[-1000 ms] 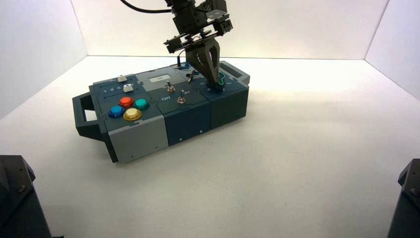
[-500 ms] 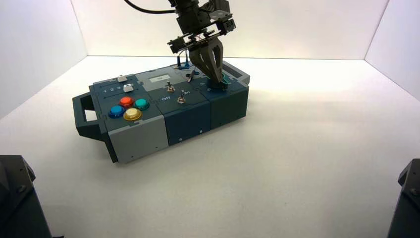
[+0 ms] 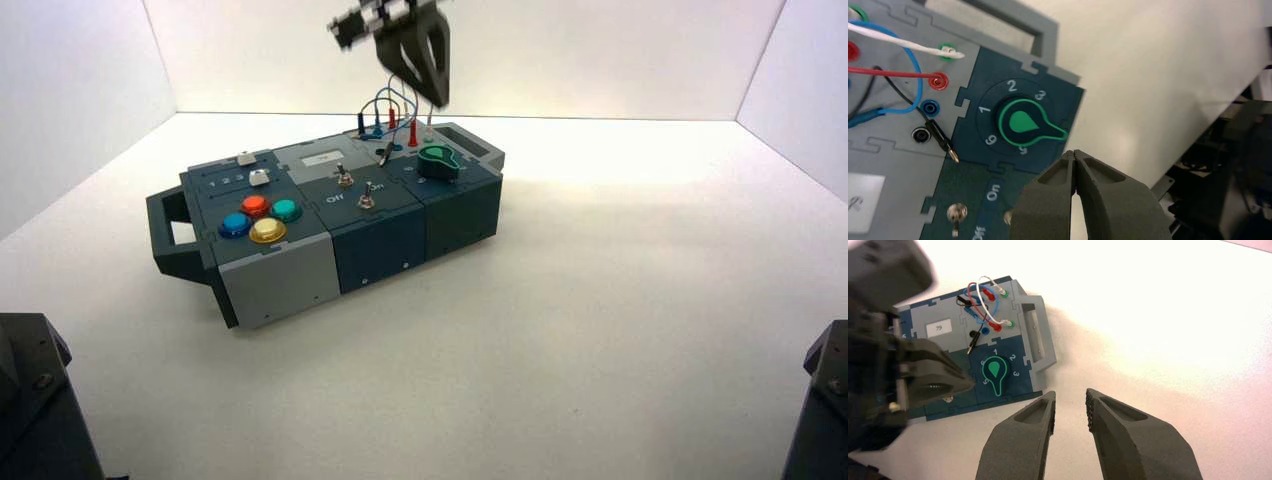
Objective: Turn the knob to position 4.
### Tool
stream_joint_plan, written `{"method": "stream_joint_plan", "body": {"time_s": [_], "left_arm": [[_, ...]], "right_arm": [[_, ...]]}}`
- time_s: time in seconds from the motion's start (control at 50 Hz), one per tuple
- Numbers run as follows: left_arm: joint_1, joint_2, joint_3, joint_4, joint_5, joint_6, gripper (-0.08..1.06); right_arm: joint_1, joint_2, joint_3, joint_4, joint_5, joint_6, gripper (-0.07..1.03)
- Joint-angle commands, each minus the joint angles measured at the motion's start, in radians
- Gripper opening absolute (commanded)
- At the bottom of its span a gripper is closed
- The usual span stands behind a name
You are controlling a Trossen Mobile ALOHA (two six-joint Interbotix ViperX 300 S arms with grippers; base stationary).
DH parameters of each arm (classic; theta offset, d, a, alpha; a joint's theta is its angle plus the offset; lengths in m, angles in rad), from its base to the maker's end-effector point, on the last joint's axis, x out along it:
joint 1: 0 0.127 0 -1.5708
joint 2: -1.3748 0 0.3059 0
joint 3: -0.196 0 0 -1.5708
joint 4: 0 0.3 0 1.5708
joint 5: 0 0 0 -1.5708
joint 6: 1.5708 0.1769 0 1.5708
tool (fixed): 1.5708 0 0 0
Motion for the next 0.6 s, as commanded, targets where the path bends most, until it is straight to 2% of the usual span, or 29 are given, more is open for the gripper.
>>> {"method": "stream_joint_plan", "body": {"time_s": [0.02,0.28,0.6], "left_arm": [[0.000,-0.094,-0.012,-0.003,0.017,-0.002,-0.03],[0.002,-0.178,-0.035,-0.002,0.058,0.009,-0.03],[0.002,-0.184,-0.046,-0.003,0.067,0.008,-0.03]], "right_arm": [[-0.006,-0.014,-0.018,0.002,-0.009,0.006,0.35],[-0.006,-0.012,-0.026,0.000,-0.025,0.005,0.35],[-0.006,-0.005,-0.025,0.000,-0.028,0.002,0.35]]}}
